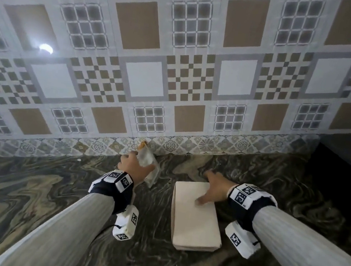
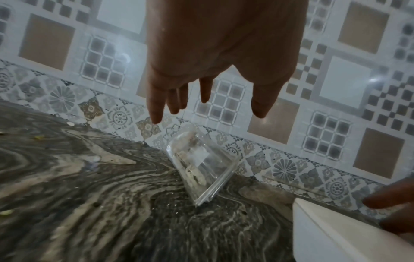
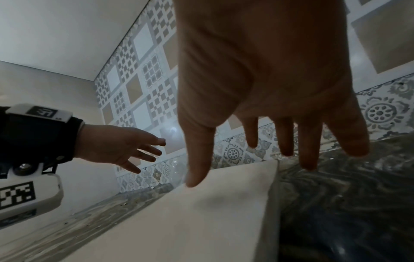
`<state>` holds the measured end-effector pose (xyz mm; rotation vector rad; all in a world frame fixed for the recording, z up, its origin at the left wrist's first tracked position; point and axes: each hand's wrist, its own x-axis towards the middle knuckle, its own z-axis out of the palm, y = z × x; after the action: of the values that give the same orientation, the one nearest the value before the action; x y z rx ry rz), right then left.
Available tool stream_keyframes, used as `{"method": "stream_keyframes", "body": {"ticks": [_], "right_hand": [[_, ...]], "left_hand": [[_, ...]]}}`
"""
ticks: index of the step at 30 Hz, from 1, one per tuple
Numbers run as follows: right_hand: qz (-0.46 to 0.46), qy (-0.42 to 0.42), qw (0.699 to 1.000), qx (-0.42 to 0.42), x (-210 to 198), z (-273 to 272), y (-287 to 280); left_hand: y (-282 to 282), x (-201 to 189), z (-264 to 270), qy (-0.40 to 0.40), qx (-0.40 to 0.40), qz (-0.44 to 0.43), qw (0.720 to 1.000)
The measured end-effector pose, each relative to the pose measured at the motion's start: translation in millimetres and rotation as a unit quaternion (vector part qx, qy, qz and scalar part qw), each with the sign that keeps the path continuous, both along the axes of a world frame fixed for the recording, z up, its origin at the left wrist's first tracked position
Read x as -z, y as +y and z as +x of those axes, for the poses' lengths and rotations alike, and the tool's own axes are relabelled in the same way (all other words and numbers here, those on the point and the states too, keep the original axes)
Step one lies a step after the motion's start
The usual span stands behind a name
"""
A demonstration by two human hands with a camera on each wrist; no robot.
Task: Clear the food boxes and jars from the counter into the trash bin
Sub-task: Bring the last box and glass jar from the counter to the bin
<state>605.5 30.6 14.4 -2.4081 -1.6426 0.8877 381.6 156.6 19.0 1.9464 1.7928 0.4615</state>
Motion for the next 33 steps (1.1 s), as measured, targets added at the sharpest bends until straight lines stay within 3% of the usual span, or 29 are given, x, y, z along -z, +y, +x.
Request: {"method": "stream_keyframes", "body": {"ticks": [3, 8, 11, 18, 33], "right_hand": [[-0.032, 0.024, 0.999, -0.028, 4.2, 9.6, 12.1], [-0.042, 0.066, 0.996, -0.04, 15.9, 17.2, 26.2], [-0.037, 0.057, 0.997, -0.038, 18.5, 17.8, 29.9], [-0.041, 0.091, 0.995, 0.005, 11.7, 19.5, 22.9], [0.052, 0.151, 0.98, 0.12, -57.1, -42.8, -38.8]], "left_hand": [[16.0, 11.4, 20.0, 0.032, -0.02, 0.011, 0.999], [27.9, 37.0, 44.6, 0.084, -0.039, -0.057, 0.994], [27.1, 48.7, 53.0, 0.094, -0.058, -0.038, 0.993], [22.0, 54.3, 37.5, 0.011, -0.075, 0.002, 0.997], [-57.0, -8.5, -48.0, -0.107, 0.017, 0.048, 0.993]]}}
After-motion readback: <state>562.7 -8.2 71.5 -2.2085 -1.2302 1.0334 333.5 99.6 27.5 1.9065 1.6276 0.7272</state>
